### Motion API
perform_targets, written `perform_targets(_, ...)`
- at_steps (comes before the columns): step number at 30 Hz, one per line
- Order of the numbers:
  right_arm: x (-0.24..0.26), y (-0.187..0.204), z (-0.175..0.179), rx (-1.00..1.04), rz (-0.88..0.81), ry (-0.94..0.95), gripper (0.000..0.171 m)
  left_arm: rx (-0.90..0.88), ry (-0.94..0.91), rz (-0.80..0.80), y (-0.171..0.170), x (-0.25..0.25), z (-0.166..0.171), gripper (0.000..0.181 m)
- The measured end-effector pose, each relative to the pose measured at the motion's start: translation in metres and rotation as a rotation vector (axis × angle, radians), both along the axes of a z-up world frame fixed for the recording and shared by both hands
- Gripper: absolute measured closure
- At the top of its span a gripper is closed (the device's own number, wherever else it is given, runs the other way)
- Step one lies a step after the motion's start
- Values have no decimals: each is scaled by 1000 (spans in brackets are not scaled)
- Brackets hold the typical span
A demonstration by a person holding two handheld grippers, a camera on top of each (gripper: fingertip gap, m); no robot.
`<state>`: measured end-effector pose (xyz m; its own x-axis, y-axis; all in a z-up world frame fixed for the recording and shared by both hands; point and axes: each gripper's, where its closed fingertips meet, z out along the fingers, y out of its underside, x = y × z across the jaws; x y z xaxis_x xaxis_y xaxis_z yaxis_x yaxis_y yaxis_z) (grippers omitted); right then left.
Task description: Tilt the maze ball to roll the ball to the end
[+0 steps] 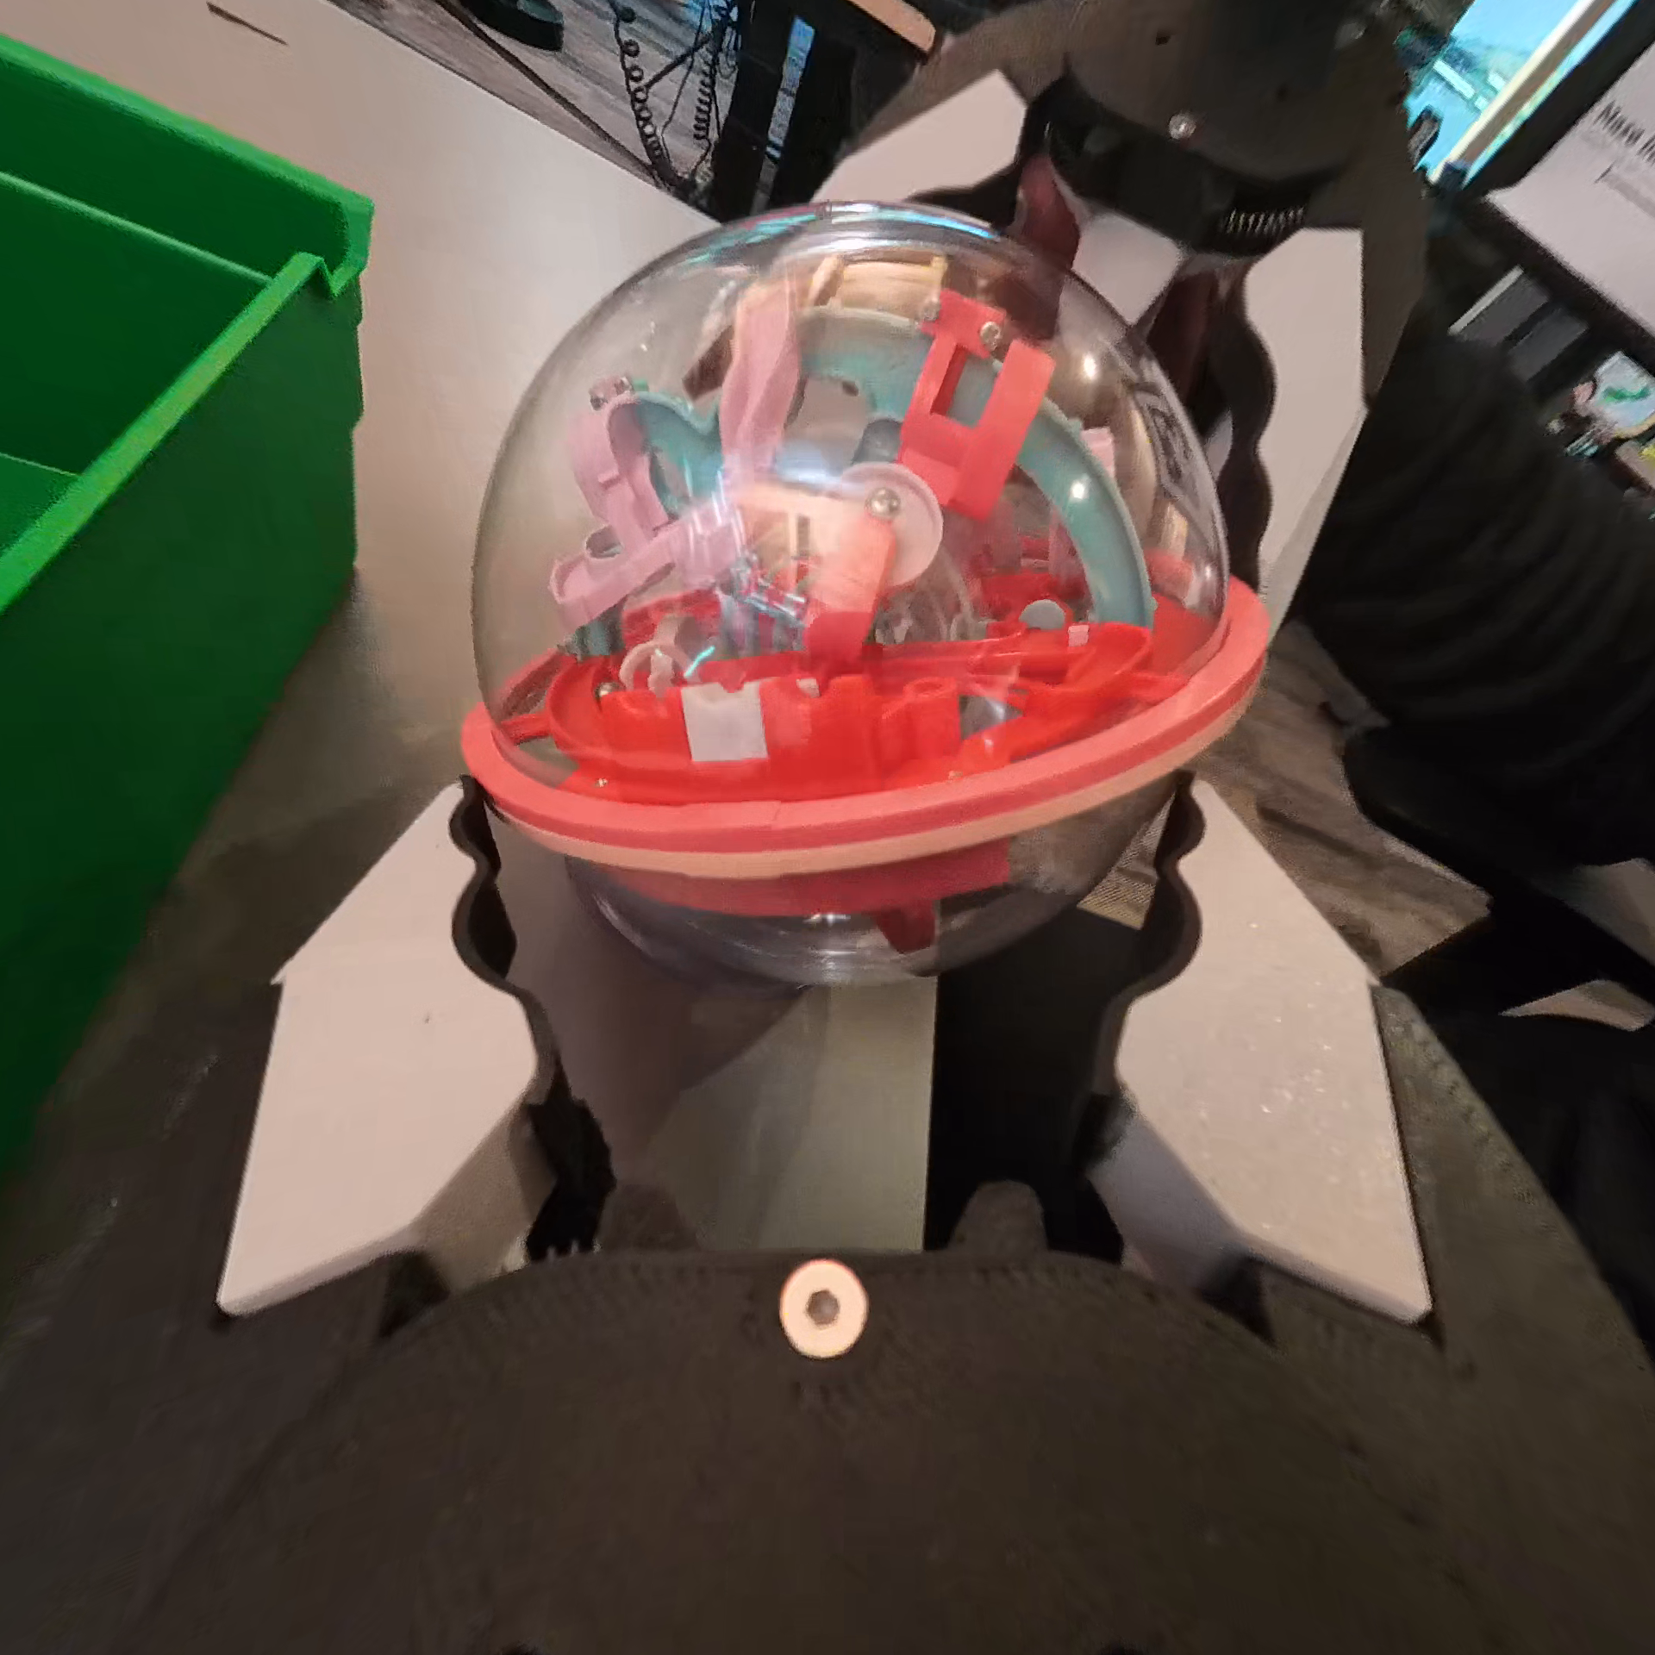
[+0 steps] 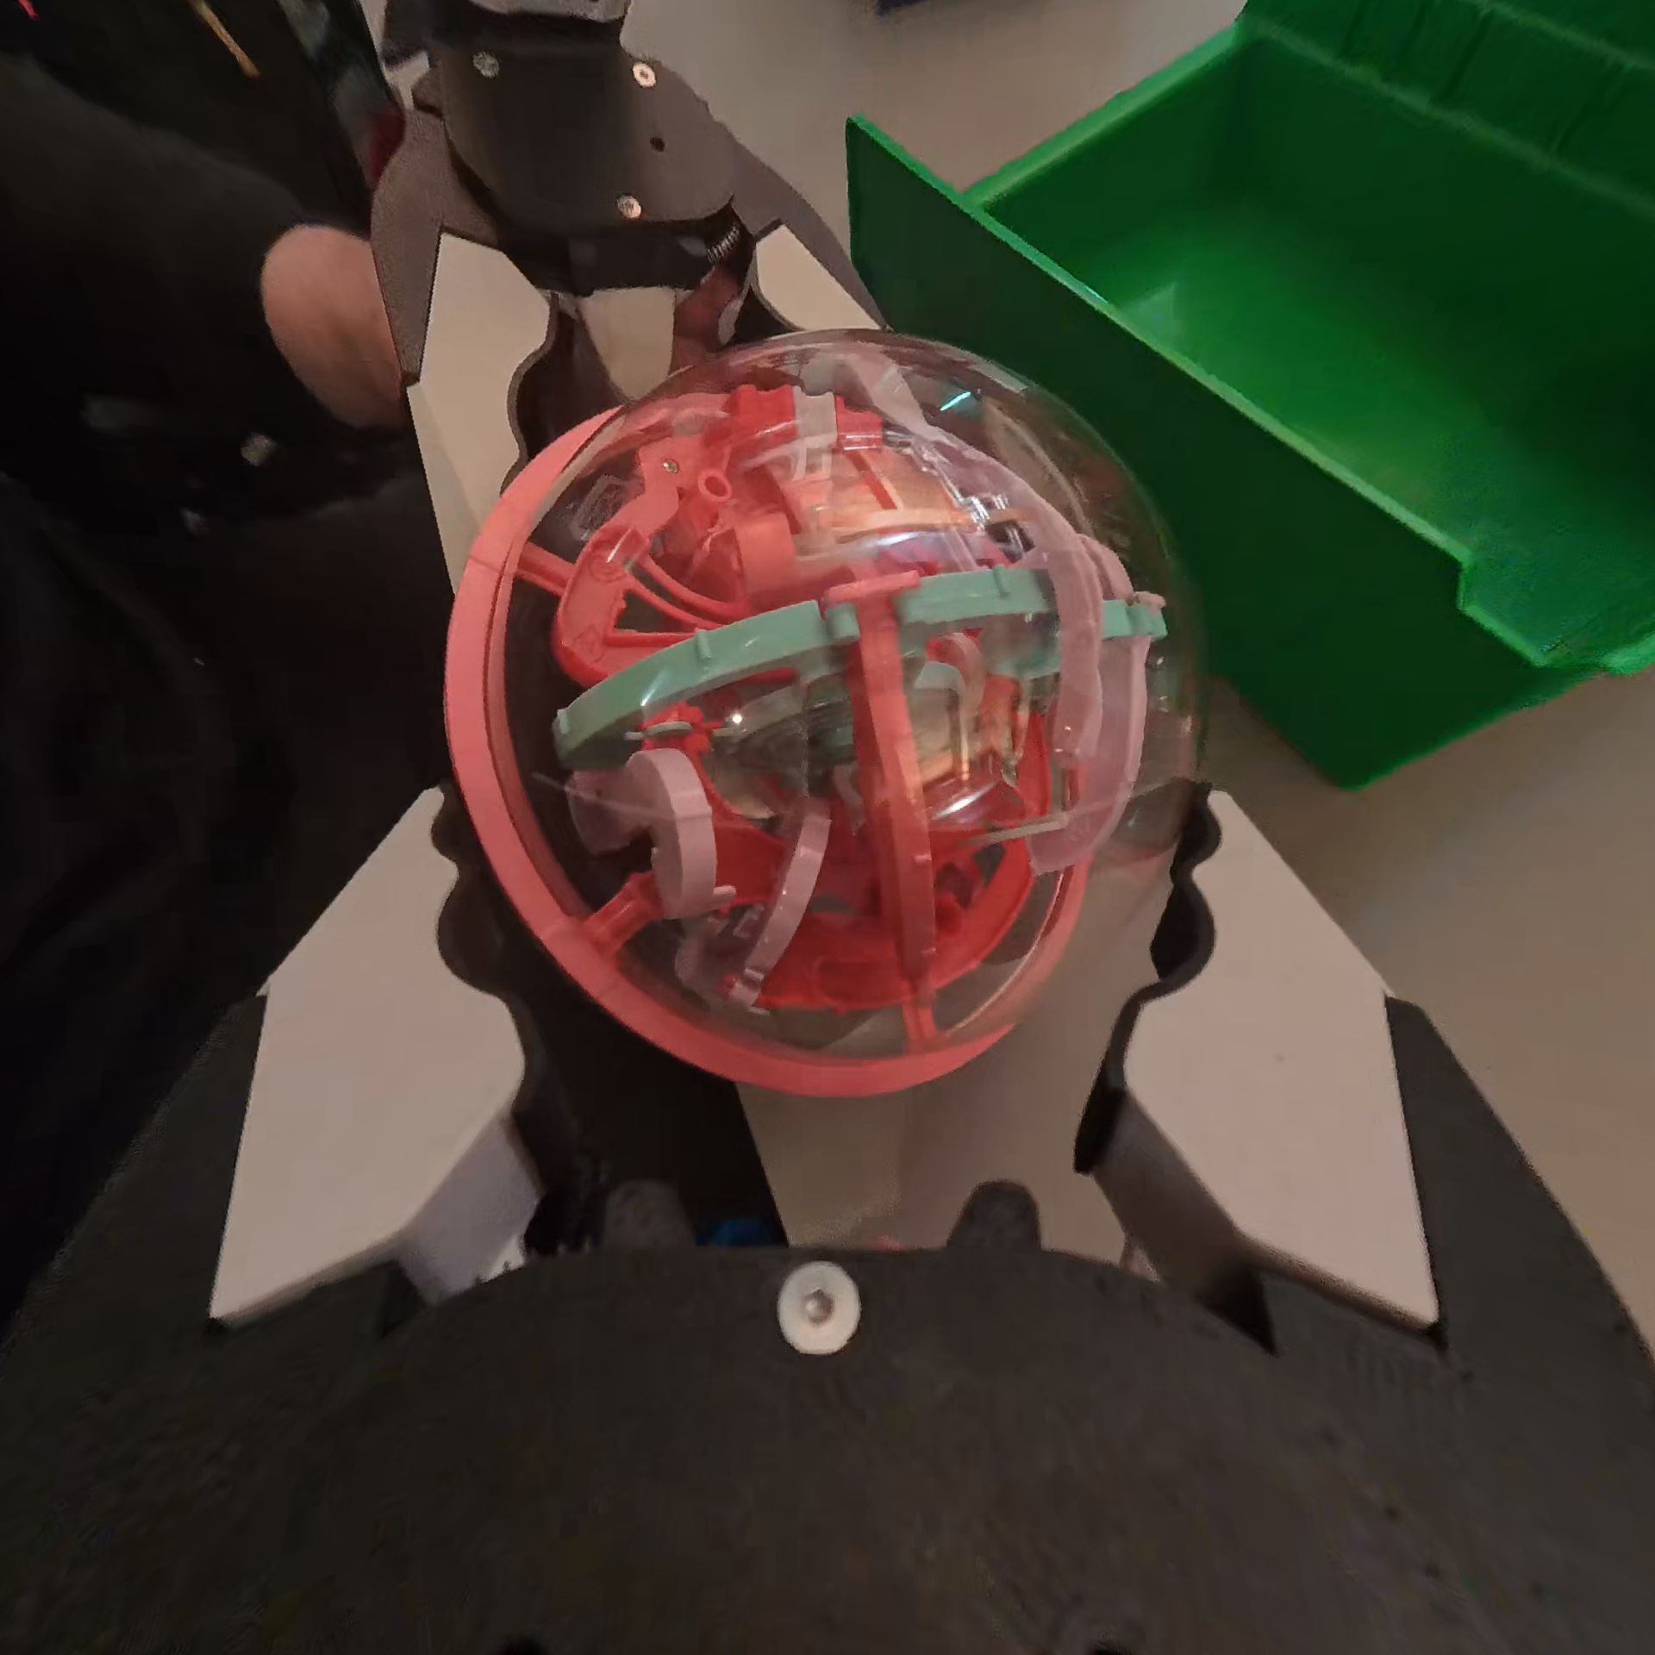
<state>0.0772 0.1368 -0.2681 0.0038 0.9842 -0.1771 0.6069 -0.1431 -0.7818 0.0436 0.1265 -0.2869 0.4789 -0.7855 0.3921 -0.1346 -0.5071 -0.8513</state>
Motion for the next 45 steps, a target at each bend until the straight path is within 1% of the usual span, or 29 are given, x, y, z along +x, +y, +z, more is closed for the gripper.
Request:
perform_targets(3,-1,1,2,-93,-20,14,23,-76,-45,-6,-1,1,0,40)
perform_targets(11,-1,5,5,-276,-72,32,24,-136,-89,-38,-4,2,-5,42)
perform_targets(22,-1,9,10,-376,-117,48,24,-166,-112,-70,-8,5,-9,45)
perform_targets(28,-5,18,14,-480,-182,99,24,-244,-196,-54,-3,3,-4,45)
perform_targets(32,-4,17,13,-470,-173,98,24,-242,-190,-59,-3,3,-4,45)
perform_targets(37,-2,6,12,-212,-43,110,24,-134,-5,-98,-13,9,-21,45)
perform_targets(39,-1,3,13,-151,-16,114,24,-95,34,-98,-14,10,-24,46)
perform_targets(42,2,2,12,-102,7,110,24,-50,58,-94,-14,10,-25,47)
perform_targets(45,2,3,12,-119,2,134,24,-47,48,-95,-13,10,-24,48)
